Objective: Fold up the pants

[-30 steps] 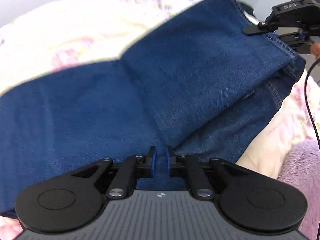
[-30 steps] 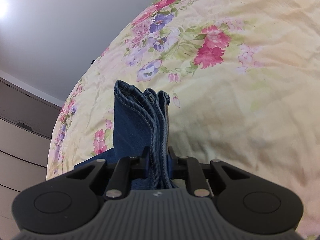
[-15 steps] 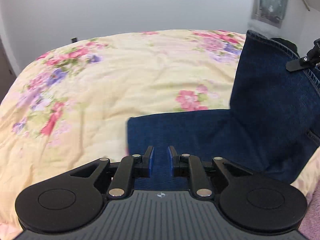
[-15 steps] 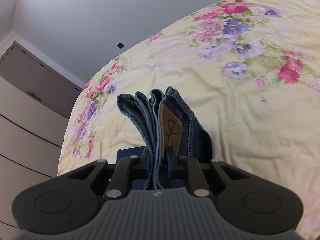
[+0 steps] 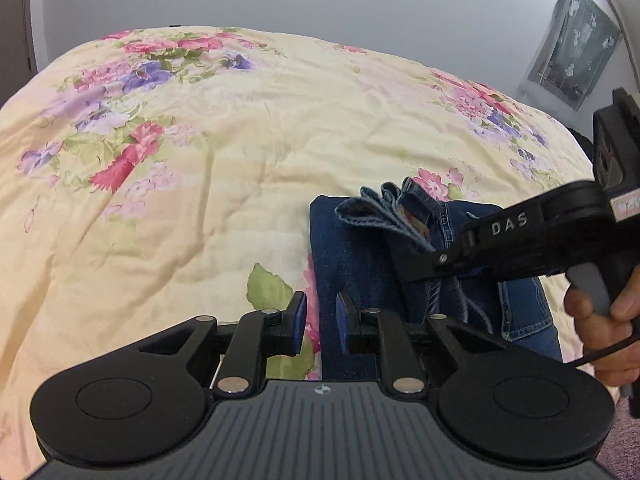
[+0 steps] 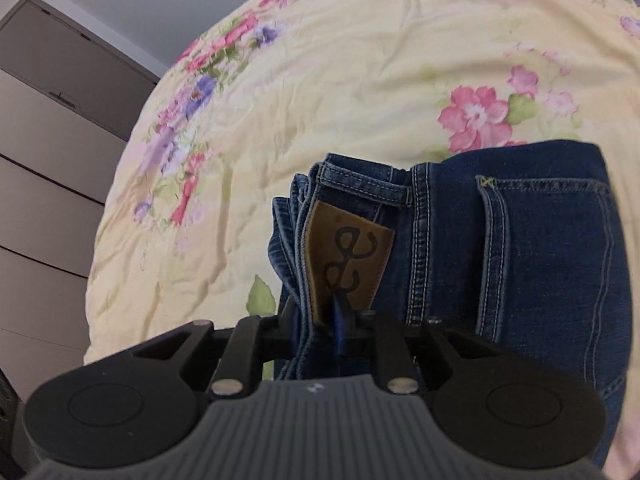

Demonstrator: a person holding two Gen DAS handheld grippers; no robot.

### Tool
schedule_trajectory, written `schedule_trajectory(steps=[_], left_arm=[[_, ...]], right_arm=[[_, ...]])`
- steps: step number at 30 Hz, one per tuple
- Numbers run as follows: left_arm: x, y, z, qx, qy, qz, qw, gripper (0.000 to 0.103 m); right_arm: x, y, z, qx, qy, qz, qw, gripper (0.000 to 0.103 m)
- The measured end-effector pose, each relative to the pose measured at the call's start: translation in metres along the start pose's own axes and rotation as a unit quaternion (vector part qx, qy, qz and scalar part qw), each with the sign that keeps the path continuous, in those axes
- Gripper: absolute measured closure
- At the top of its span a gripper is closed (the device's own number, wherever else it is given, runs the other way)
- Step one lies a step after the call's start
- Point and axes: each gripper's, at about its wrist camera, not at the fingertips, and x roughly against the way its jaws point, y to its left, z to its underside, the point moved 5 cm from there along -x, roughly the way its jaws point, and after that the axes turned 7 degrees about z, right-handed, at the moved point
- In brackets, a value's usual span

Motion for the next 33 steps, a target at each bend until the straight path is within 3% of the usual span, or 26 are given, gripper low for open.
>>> schedule_trajectory(steps=[6,9,13,17,20,24,28,30,33], left_arm=[[-0.015,0.015,0.001,0.033,0.0,0.021,0.9992,0.082],[-0.015,0.014,0.002,0.039,0.003,0.022,0.999,0.082],[-0.005,0.011,0.004,0.056,0.0,0.027,0.9981,0.073],[0.003,0.002,0.002,0.077,-0.009,0.042,0.9961,0.06],[0.001,-0.004,0.0,0.09,-0.012,0.048,0.9947,0.053],[-0.008,-0.015,0.001,0.078,-0.003,0.036,0.9963,0.04],[-0.014,-0.022,0.003,0.061,0.011,0.026,0.9977,0.025],[-0.018,-0.022,0.005,0.062,0.018,0.024,0.9976,0.023],[-0.023,-0.02,0.006,0.073,0.021,0.025,0.9968,0.021]], right_arm=[[-0.028,0.005,0.003,0.026,0.01,-0.004,1.0,0.082],[-0.032,0.005,0.002,0.015,0.017,-0.028,0.999,0.074],[-0.032,0.004,0.0,-0.001,0.017,-0.055,0.998,0.063],[-0.006,0.003,-0.002,-0.007,0.014,-0.091,0.996,0.064],[0.032,-0.002,-0.005,0.035,-0.036,-0.08,0.996,0.063],[0.076,-0.039,-0.004,0.062,-0.097,-0.044,0.992,0.06],[0.104,-0.103,0.007,0.074,-0.139,0.029,0.987,0.055],[0.11,-0.137,0.016,0.061,-0.143,0.052,0.986,0.048],[0.113,-0.185,0.031,0.018,-0.13,0.053,0.99,0.044]])
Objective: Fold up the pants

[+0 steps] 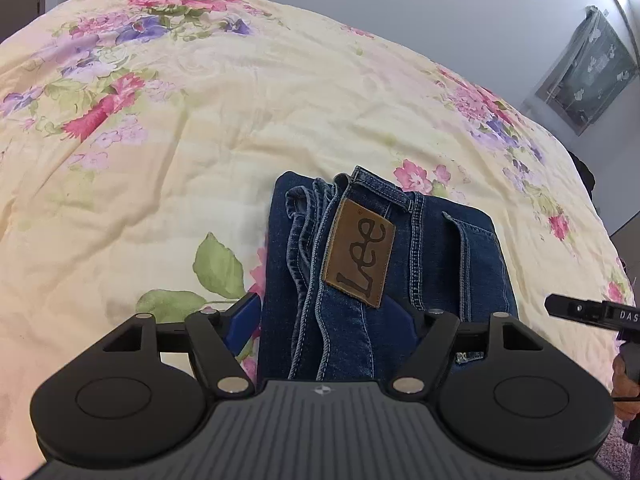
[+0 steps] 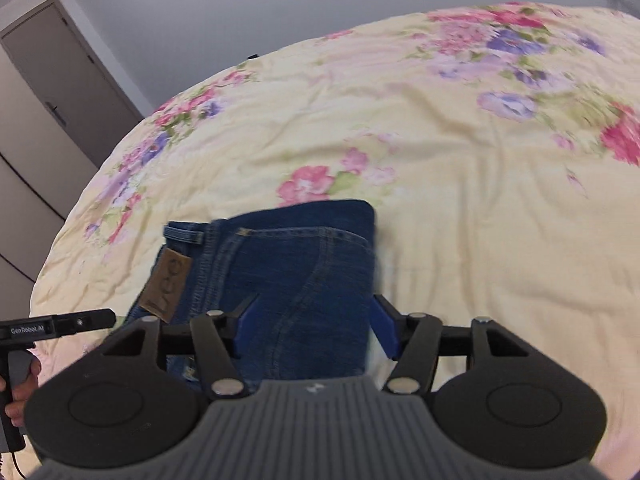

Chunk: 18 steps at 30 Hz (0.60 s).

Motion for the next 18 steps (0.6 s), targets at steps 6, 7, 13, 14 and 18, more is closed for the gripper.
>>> schedule_trajectory(steps=[6,7,13,14,18], left_arm=[[-0.011,0.007,-0.001,0.027,-0.004,0.015,0.9995,0.019],[-0.013,0.009,-0.001,0.032,-0.004,0.018,0.9993,0.019],[-0.031,0.024,-0.006,0.069,0.001,0.035,0.997,0.018],[-0.035,0.026,-0.007,0.069,0.003,0.035,0.997,0.018],[-0.048,0.037,-0.009,0.07,0.015,0.04,0.9967,0.016]], right_arm=[[-0.02,-0.036,0.021,-0.112,0.024,-0.054,0.992,0.043],[-0.024,-0.037,0.022,-0.123,0.024,-0.064,0.99,0.043],[-0.051,-0.032,0.021,-0.159,0.035,-0.085,0.983,0.043],[-0.056,-0.032,0.021,-0.162,0.041,-0.087,0.982,0.043],[-0.072,-0.034,0.02,-0.18,0.048,-0.112,0.976,0.044]])
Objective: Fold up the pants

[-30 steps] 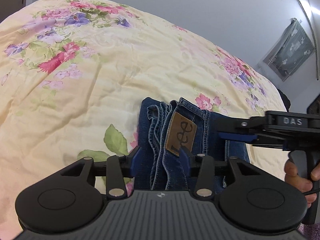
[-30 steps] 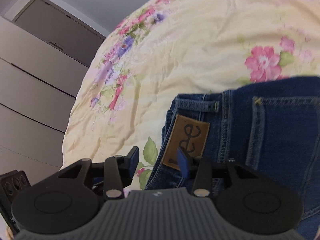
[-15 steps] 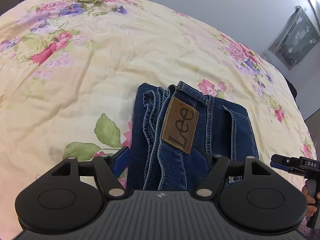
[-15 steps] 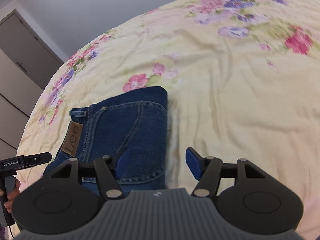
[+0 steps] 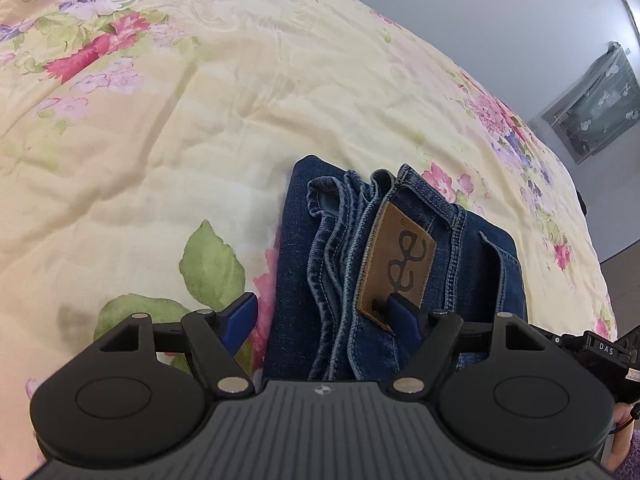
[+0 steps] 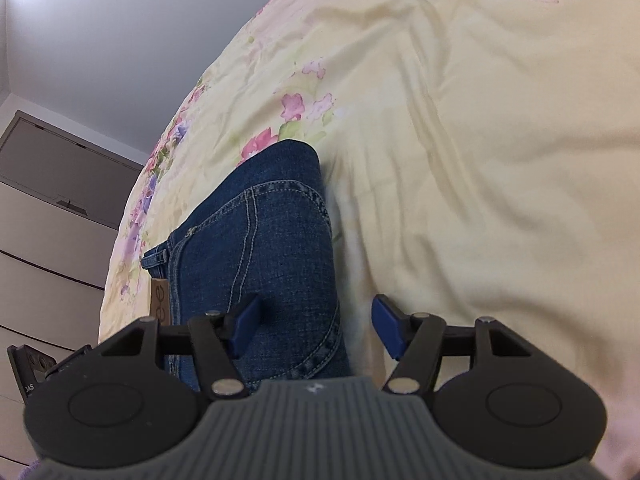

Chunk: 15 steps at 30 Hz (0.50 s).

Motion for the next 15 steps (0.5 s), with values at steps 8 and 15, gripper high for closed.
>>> schedule_trajectory(steps=[8,15], left_arm=[[-0.019,0.02,-0.012,0.039,0.003,0.092,0.995,0.015],[-0.03,0.018,-0.01,0.058,0.0,0.135,0.9892,0.039]], right_arm=[[-0.016,0.003,-0.012,-0.009,0.017,-0.038,0.999,0.051],[-0.023,-0.004,-0.007,-0.029,0.025,-0.062,0.997,0.057]])
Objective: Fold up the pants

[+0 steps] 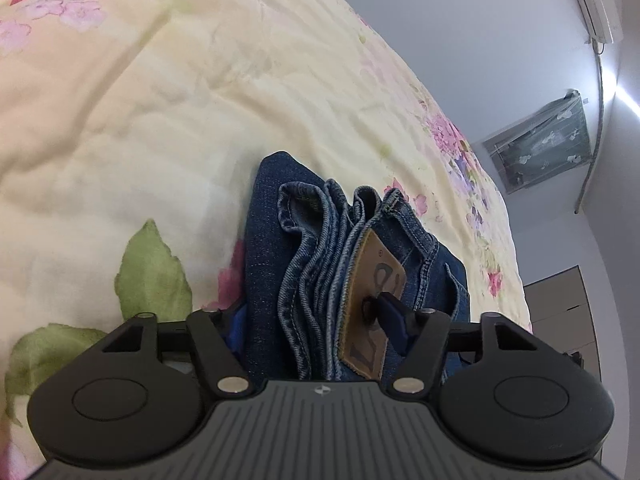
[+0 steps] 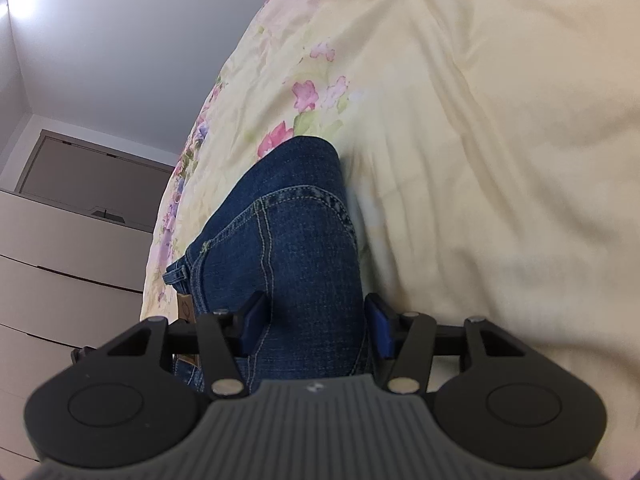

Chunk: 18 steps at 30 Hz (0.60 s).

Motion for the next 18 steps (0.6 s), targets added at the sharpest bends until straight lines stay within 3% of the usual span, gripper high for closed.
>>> schedule_trajectory(steps=[4,7,9,18], left_arm=[[0.007,-0.02,-0.002,-0.034,-0.005,-0.033,0.9989,0.065],[0.012,-0.039,-0.001,-0.064,-0.006,-0.059,0.9962,0.072],[0.018,-0.051,0.0,-0.074,-0.008,-0.068,0.995,0.074],[0.096,-0.087,0.004,-0.105,-0.039,-0.095,0.9892,0.074]], right_arm=[[0.004,0.006,0.0,0.016,-0.004,0.013,1.0,0.068],[0.012,0.02,0.001,0.039,-0.008,0.025,0.999,0.077],[0.02,0.029,0.0,0.036,-0.006,0.023,0.999,0.084],[0.056,0.093,0.017,0.072,0.002,-0.015,0.997,0.085]])
